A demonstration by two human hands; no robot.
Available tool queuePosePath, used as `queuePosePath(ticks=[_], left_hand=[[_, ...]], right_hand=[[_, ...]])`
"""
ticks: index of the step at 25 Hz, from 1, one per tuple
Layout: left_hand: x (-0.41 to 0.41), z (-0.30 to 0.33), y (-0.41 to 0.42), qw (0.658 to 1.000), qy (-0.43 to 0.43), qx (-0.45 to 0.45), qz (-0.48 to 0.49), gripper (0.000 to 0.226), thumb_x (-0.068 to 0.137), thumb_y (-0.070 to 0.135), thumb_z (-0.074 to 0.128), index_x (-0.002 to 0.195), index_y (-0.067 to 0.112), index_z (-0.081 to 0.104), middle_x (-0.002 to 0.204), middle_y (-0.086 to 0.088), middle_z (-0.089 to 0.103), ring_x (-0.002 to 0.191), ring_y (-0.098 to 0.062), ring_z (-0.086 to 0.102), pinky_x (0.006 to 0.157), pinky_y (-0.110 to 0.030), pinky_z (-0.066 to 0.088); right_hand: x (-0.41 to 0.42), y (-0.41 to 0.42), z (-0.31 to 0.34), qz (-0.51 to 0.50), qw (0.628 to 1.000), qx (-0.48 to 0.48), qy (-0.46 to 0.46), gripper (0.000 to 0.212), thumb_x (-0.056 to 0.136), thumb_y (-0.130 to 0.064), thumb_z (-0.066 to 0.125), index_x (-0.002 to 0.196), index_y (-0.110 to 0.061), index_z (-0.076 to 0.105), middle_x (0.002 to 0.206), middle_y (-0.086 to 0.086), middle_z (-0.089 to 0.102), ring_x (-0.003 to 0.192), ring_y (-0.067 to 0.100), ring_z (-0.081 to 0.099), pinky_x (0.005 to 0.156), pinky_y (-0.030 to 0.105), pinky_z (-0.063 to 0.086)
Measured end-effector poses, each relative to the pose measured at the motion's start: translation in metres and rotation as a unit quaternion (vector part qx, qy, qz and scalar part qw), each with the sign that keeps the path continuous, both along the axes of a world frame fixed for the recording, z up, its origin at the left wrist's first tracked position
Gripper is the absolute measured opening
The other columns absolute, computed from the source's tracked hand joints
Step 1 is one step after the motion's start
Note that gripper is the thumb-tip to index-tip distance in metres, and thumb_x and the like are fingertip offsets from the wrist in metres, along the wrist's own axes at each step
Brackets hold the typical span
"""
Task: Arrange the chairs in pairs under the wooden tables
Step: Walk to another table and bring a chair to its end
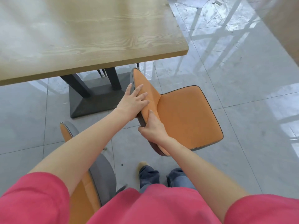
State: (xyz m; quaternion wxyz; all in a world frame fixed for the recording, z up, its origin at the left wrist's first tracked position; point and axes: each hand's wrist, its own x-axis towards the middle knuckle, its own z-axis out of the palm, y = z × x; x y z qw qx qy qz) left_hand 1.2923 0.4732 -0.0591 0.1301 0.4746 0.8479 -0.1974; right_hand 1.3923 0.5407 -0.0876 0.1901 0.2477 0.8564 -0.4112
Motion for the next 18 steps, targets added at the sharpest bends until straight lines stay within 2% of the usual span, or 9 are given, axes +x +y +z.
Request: queuePosePath(ticks=[3,9,15,18], left_hand=[[0.010,0.002,0.000,1.000,0.001,-0.001,0.007,0.057,0.095,0.023,0.052,0.147,0.025,0.028,0.161,-0.003,0.013,0.149,-0.031,-0.008,0.118,-0.056,-0.002],[0.059,0.001,-0.021,0.998,-0.003,0.000,0.064,0.055,0.097,0.022,0.047,0.148,0.024,0.026,0.161,-0.003,0.011,0.149,-0.030,-0.008,0.118,-0.055,-0.002],[0.139,0.000,-0.041,0.990,0.010,0.006,0.139,0.053,0.096,0.030,0.048,0.146,0.024,0.030,0.160,-0.002,0.016,0.150,-0.030,-0.004,0.116,-0.058,-0.007],[0.193,-0.001,-0.045,0.984,0.003,0.019,0.179,0.054,0.095,0.029,0.049,0.145,0.022,0.031,0.159,-0.003,0.019,0.150,-0.028,0.000,0.118,-0.056,-0.003]], right_hand=[[0.007,0.002,0.002,0.014,1.000,0.006,-0.003,0.067,0.083,-0.018,0.056,0.141,-0.006,0.024,0.134,0.011,0.046,0.117,0.029,0.049,0.079,0.028,0.036],[0.050,-0.004,0.006,0.094,0.995,0.019,0.002,0.077,0.085,-0.019,0.056,0.147,-0.007,0.013,0.148,0.011,0.033,0.129,0.029,0.041,0.097,0.035,0.039],[0.113,-0.007,0.008,0.181,0.983,0.022,0.013,0.076,0.085,-0.018,0.057,0.147,-0.007,0.014,0.151,0.010,0.028,0.130,0.029,0.040,0.098,0.034,0.039],[0.158,-0.001,0.007,0.227,0.973,0.027,0.017,0.076,0.085,-0.018,0.057,0.147,-0.008,0.015,0.147,0.012,0.033,0.126,0.029,0.043,0.097,0.034,0.040]])
